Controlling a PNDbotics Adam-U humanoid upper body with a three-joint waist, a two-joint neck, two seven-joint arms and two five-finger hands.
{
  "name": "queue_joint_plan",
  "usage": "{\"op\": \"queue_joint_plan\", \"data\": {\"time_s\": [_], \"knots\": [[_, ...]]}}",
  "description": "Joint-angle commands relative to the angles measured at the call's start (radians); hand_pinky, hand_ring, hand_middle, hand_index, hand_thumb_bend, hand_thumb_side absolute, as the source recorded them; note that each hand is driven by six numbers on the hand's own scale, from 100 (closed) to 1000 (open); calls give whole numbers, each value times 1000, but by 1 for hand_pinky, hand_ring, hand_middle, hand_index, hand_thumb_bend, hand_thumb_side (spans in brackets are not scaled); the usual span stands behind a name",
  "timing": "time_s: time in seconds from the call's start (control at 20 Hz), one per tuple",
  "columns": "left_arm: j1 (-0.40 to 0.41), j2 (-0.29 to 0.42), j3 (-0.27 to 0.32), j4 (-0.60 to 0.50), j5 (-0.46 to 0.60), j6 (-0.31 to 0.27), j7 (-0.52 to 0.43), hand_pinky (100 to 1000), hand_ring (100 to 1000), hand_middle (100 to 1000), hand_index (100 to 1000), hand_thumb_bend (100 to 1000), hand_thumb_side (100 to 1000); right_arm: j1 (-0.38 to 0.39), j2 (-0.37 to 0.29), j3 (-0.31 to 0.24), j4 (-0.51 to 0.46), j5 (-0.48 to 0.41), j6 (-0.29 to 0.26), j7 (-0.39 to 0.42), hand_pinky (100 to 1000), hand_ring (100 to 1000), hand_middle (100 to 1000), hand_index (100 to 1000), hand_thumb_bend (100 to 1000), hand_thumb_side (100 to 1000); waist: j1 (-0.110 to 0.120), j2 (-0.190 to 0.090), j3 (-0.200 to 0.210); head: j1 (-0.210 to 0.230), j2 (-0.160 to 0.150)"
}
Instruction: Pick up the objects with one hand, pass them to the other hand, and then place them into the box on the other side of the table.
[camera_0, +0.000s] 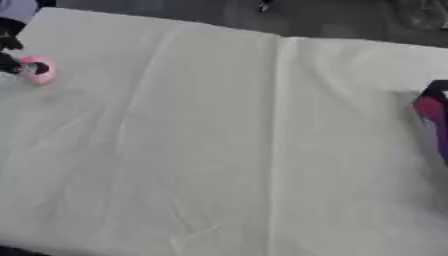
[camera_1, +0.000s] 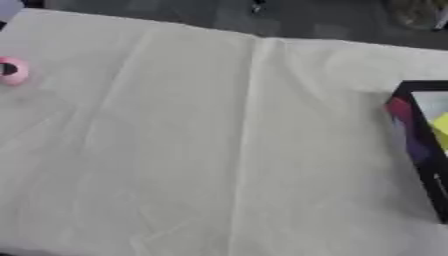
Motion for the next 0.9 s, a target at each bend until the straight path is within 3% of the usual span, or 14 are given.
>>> {"op": "queue_joint_plan", "data": {"time_s": [0.05,0.65,0.9], "knots": [[-11,32,18,0,-12,11,17,854,850,779,818,489,431,0,-16,-9,-15,13,21,-20,668,764,772,780,502,115,10,3,-3,0,-14],[-13,21,28,23,-67,54,71,848,851,780,818,471,292,-7,6,-1,-15,27,25,-10,672,765,773,781,490,127,6,28,-19,-14,-11],[-13,16,35,37,-112,103,129,840,851,779,809,501,173,-6,19,4,-15,31,31,-6,674,766,774,781,487,134,6,34,-25,0,-17]]}}
